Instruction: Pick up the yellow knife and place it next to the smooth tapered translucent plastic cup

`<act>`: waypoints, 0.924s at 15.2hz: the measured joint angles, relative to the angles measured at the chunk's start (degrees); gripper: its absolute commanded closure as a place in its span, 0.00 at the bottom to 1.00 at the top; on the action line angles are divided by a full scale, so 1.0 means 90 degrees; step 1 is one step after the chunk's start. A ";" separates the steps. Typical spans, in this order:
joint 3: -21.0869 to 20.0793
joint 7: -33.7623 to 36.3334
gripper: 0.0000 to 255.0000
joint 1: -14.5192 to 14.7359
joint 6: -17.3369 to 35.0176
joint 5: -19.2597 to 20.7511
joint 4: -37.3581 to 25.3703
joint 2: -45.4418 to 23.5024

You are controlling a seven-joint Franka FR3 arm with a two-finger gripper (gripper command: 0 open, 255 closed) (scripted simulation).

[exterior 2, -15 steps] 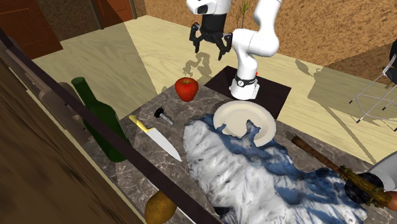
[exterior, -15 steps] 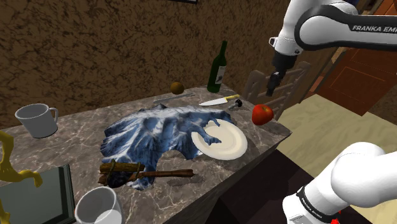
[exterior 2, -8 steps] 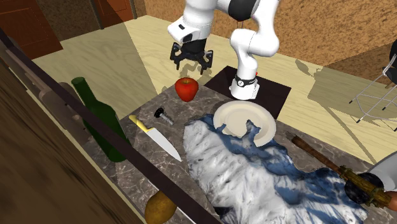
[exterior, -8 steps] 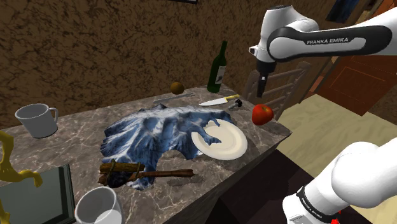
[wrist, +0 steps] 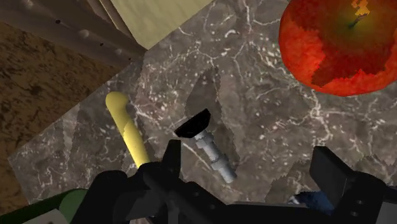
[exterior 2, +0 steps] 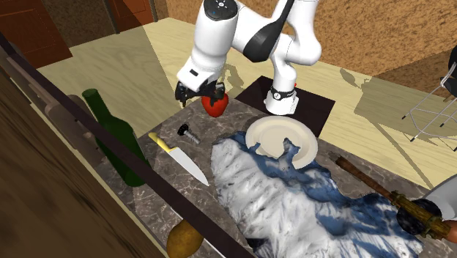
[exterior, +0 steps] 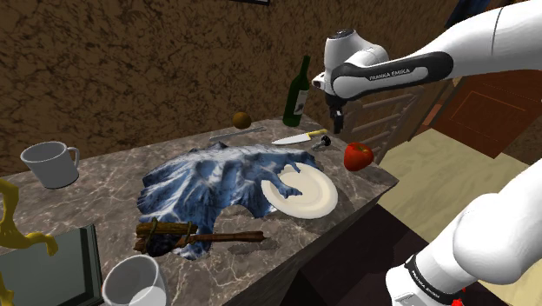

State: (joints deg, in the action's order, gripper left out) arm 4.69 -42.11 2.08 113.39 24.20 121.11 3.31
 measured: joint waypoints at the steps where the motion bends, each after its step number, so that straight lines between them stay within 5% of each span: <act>1: 0.0016 -0.0212 0.00 -0.0010 0.0108 0.0107 -0.0128 -0.0216; 14: -0.0085 -0.1852 0.00 0.0078 0.1291 0.1375 -0.1520 -0.2654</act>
State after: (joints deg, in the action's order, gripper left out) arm 3.92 -58.78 2.78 125.01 36.58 107.42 -20.57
